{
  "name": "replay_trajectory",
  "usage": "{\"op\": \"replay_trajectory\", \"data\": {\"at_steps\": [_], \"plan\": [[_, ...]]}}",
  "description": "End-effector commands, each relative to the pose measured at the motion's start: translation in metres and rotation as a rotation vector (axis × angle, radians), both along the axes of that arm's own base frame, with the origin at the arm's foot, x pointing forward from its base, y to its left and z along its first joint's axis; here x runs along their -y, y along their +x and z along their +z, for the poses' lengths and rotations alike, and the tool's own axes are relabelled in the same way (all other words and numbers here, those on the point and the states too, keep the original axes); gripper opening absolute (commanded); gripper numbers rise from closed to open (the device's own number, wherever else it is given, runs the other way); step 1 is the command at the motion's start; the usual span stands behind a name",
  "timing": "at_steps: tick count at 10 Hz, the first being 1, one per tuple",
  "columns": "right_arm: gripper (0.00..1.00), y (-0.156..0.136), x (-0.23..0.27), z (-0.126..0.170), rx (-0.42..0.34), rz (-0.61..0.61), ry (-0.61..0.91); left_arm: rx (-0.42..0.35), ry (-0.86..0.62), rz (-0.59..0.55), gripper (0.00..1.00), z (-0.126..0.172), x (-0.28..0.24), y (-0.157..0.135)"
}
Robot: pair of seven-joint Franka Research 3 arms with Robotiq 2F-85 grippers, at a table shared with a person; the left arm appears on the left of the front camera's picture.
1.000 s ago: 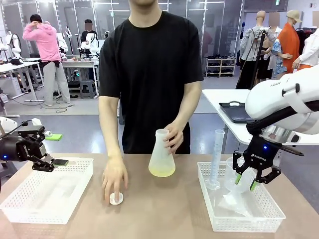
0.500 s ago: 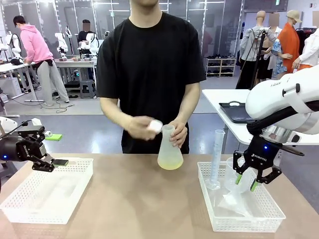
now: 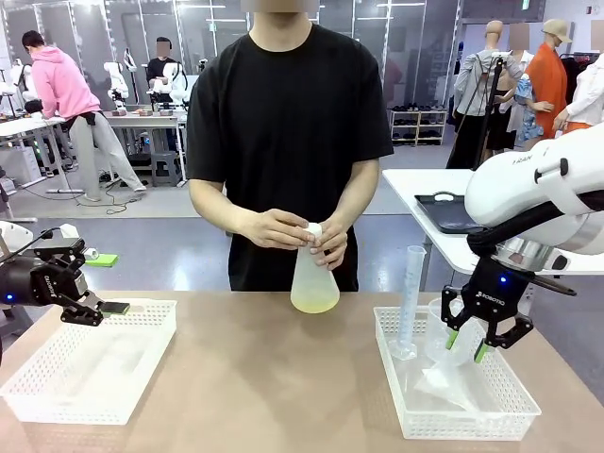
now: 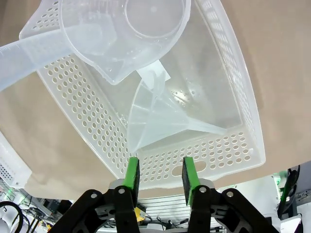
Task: Prepare the solutions needed for the experiment.
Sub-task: When the human places the Big flask in the center of the table, pick up the Big flask and place it in the left Organizing basket.
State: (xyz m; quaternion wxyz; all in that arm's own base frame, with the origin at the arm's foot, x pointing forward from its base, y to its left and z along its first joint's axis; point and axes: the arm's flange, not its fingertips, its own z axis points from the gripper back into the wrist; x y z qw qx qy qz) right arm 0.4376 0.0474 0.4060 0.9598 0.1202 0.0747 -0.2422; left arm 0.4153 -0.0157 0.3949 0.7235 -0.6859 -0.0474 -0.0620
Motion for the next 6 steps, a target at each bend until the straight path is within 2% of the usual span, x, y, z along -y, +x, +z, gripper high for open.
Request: {"op": "replay_trajectory", "data": {"at_steps": [1, 4, 6], "plan": [[0.47, 0.0, 0.0, 0.0, 0.0, 0.0, 0.0, -0.005, -0.002, -0.001, 1.0, 0.002, 0.001, 0.0], [0.47, -0.031, 0.0, 0.048, 0.193, -0.095, 0.241, -0.005, -0.002, -0.001, 1.0, 0.002, 0.001, 0.0], [0.47, -0.04, 0.002, 0.06, 0.255, -0.098, 0.451, -0.005, -0.002, -0.001, 1.0, 0.002, 0.001, 0.0]]}}
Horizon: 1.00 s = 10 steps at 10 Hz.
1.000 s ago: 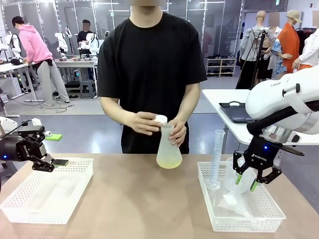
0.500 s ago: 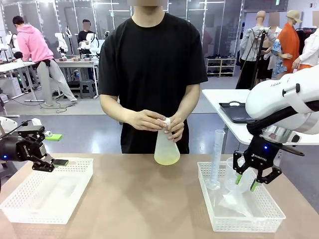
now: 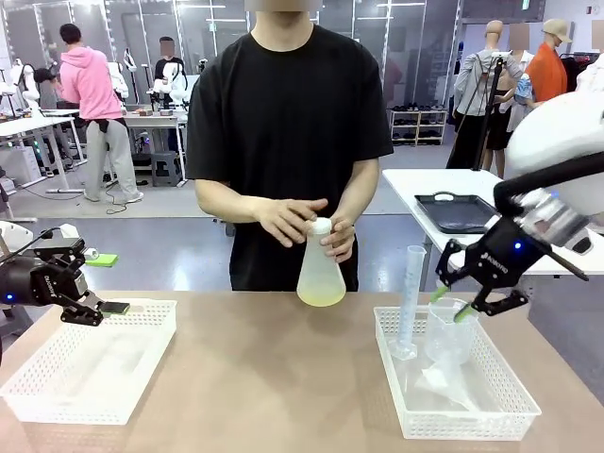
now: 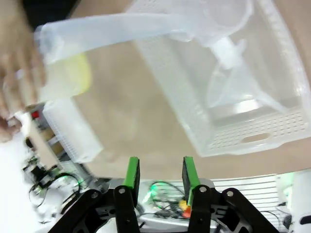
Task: Prepare the solutions needed for the experiment.
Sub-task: When the human places the Big flask in the center of the table, pick up the Big flask and place it in the left Organizing basket.
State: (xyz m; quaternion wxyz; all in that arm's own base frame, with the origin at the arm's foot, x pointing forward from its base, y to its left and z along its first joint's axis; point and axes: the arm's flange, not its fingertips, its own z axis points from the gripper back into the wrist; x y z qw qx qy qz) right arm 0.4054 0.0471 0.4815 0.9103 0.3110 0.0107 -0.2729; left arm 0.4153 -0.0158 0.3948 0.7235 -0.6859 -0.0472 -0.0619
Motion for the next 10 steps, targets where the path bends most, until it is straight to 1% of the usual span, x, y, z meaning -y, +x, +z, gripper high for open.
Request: {"op": "replay_trajectory", "data": {"at_steps": [1, 2, 3, 4, 5, 6, 7, 9, 10], "plan": [[0.47, -0.008, 0.004, -0.016, 0.065, 0.028, 0.209, -0.005, -0.002, -0.001, 1.0, 0.002, 0.001, 0.0], [0.47, -0.006, 0.008, -0.015, 0.063, 0.039, 0.325, -0.005, -0.002, -0.001, 1.0, 0.002, 0.001, 0.0], [0.47, -0.006, 0.013, -0.017, 0.094, 0.058, 0.448, -0.005, -0.002, -0.001, 1.0, 0.002, 0.001, 0.0], [0.47, -0.007, 0.018, -0.017, 0.134, 0.058, 0.522, -0.005, -0.002, -0.001, 1.0, 0.002, 0.001, 0.0], [0.47, -0.011, 0.022, -0.018, 0.183, 0.049, 0.578, -0.005, -0.002, -0.001, 1.0, 0.002, 0.001, 0.0], [0.47, -0.014, 0.025, -0.018, 0.211, 0.063, 0.617, -0.005, -0.002, -0.001, 1.0, 0.002, 0.001, 0.0], [0.47, -0.017, 0.027, -0.019, 0.211, 0.074, 0.647, -0.005, -0.002, -0.001, 1.0, 0.002, 0.001, 0.0], [0.47, -0.02, 0.028, -0.023, 0.246, 0.14, 0.712, -0.005, -0.002, -0.001, 1.0, 0.002, 0.001, 0.0], [0.61, -0.02, 0.027, -0.025, 0.261, 0.174, 0.747, -0.005, -0.002, -0.001, 1.0, 0.002, 0.001, 0.0]]}}
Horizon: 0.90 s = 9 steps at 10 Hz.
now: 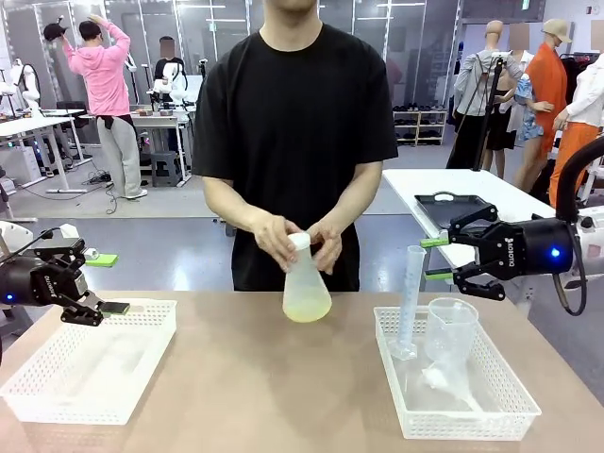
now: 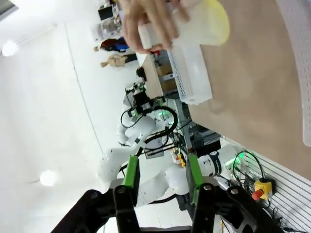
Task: Prepare the solutions needed for the experiment.
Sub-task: When the human places the Big flask in the center of the table, pick up the Big flask and place it in the left Organizing basket.
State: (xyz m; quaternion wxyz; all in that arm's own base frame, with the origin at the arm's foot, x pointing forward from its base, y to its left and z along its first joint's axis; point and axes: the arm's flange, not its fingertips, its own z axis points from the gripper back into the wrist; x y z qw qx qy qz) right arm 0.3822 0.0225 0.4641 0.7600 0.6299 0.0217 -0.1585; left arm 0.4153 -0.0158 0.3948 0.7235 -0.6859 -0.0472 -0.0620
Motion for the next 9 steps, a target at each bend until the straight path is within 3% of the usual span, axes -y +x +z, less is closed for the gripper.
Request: {"op": "replay_trajectory", "data": {"at_steps": [1, 2, 5, 9], "plan": [[0.67, 0.0039, 0.0022, -0.0094, 0.082, 0.06, 0.072, -0.005, -0.002, -0.001, 1.0, 0.0021, 0.0007, -0.0003], [0.81, 0.0059, 0.0025, -0.0095, 0.109, 0.081, 0.088, -0.005, -0.002, -0.001, 1.0, 0.0021, 0.0007, -0.0003], [0.81, 0.0066, 0.0022, -0.0096, 0.168, 0.087, 0.079, -0.005, -0.002, -0.001, 1.0, 0.0021, 0.0007, -0.0003], [0.81, 0.0015, 0.0011, -0.0095, 0.144, 0.091, 0.07, -0.005, -0.002, -0.001, 1.0, 0.0021, 0.0007, -0.0003]]}}
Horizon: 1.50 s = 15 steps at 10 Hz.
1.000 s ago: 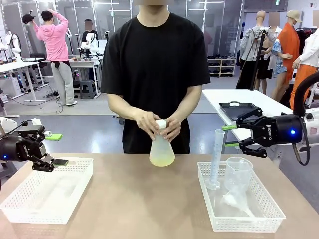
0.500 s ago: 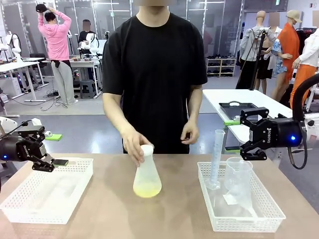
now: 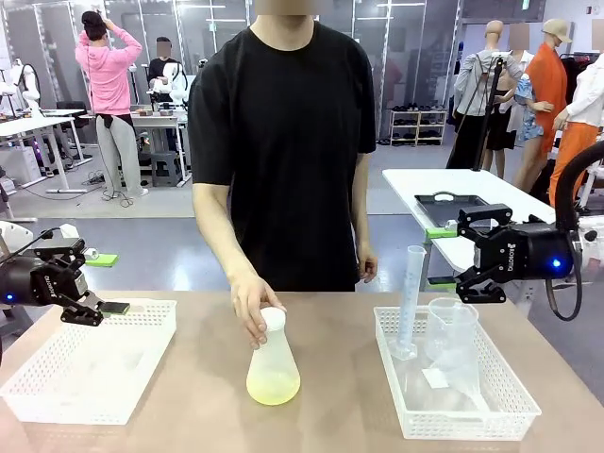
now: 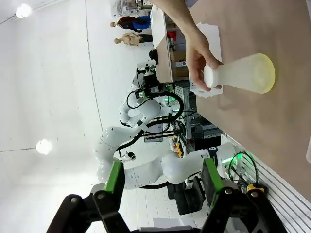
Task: Prepare the solutions needed for the experiment.
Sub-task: When the human places the Big flask in the center of the table, pick up the Big flask and place it in the left Organizing basket.
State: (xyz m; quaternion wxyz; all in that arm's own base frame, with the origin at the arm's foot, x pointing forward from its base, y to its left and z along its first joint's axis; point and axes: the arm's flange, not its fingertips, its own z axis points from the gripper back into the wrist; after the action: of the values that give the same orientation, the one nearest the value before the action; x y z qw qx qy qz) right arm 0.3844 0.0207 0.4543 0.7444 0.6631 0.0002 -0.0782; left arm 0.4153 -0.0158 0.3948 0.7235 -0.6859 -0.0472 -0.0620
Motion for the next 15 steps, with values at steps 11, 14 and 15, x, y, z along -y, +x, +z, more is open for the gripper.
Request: {"op": "replay_trajectory", "data": {"at_steps": [11, 14, 15], "plan": [[0.81, -0.001, -0.001, 0.0, 0.0, 0.002, 0.002, 0.662, 0.139, -0.098, 1.0, 0.031, 0.031, -0.005], [0.81, -0.001, -0.001, 0.0, 0.0, 0.002, 0.002, 1.079, 0.204, -0.123, 1.0, 0.034, 0.038, -0.018], [0.81, -0.001, -0.001, 0.0, 0.0, 0.002, 0.002, 1.168, 0.238, -0.109, 1.0, 0.036, 0.042, -0.02]]}}
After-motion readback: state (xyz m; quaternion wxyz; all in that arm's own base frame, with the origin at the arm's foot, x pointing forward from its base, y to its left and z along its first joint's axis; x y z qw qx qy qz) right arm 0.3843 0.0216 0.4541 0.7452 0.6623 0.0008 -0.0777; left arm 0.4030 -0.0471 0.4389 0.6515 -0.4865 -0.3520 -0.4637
